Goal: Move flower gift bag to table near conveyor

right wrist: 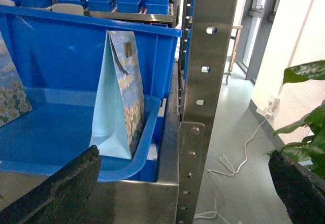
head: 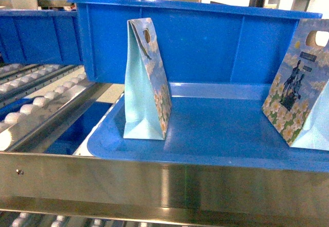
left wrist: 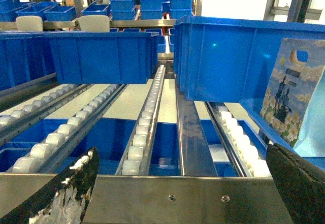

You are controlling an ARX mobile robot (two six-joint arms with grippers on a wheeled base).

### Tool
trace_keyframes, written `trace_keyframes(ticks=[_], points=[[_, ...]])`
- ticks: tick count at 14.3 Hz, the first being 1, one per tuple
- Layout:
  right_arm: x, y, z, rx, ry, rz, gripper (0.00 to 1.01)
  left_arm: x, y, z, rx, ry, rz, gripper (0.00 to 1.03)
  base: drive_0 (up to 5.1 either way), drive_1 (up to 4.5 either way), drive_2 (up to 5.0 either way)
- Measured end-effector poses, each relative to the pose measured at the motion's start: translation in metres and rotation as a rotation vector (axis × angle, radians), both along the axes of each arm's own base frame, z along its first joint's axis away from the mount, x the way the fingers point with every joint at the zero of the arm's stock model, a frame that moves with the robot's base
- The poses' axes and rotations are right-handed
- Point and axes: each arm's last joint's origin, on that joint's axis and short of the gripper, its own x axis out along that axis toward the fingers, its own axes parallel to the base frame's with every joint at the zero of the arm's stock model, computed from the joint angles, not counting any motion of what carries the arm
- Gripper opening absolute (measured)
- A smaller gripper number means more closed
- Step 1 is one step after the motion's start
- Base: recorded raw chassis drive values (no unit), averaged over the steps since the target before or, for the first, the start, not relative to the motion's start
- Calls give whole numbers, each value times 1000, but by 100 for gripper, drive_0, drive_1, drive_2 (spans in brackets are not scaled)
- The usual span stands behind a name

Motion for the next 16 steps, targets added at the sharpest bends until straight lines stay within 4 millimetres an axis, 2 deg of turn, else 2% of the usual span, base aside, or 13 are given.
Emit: trace_keyframes(ticks=[13, 16], points=[[0, 0, 0, 0, 0, 0, 98, 0, 0, 0, 0, 0, 0, 98, 0, 0, 0], [3, 2, 5, 6, -45, 33, 98, 1, -8, 5, -12, -43, -26, 98, 0, 0, 0]])
